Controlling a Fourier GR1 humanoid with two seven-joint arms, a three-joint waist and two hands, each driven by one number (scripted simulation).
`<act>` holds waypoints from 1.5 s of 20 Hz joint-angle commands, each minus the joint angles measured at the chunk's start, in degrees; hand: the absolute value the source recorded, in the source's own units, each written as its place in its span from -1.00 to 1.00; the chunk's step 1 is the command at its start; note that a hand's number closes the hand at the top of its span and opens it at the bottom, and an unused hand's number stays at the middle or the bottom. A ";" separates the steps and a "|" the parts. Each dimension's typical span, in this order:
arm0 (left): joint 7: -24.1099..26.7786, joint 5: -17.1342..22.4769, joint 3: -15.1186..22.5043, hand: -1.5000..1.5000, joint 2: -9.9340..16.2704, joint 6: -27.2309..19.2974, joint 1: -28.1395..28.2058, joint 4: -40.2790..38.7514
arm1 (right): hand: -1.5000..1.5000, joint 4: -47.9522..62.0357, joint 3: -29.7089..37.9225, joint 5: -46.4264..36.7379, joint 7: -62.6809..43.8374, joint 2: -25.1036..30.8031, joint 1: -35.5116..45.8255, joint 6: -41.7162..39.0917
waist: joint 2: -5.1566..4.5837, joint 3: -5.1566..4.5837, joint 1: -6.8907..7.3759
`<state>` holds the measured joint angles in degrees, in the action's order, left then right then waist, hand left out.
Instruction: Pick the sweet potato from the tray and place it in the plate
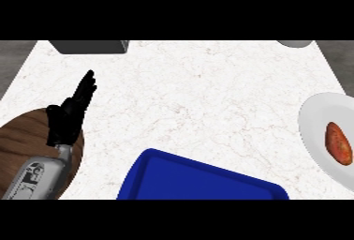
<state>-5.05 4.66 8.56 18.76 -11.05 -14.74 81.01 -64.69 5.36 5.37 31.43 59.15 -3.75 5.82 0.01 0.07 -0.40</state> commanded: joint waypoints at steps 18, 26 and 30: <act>-0.69 -2.09 -3.66 0.00 -0.77 5.17 -1.35 -0.06 | -1.00 32.04 -9.01 -19.56 -3.98 -20.84 26.95 -0.52 | -0.14 -0.02 1.08; 1.17 -3.36 -3.23 0.00 -2.75 3.32 -0.28 -1.85 | -1.00 34.47 3.84 -4.81 6.19 -19.62 26.21 -9.30 | -0.16 0.01 0.32; -0.30 -4.40 -2.82 0.00 -3.21 2.38 0.10 -0.60 | -1.00 34.48 10.29 1.81 3.71 -15.06 24.03 -14.60 | 0.11 -0.06 -0.39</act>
<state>-5.41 1.02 5.68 15.96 -8.24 -14.85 80.60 -31.07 9.99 1.52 34.55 40.95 22.04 -4.43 0.02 0.05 -0.21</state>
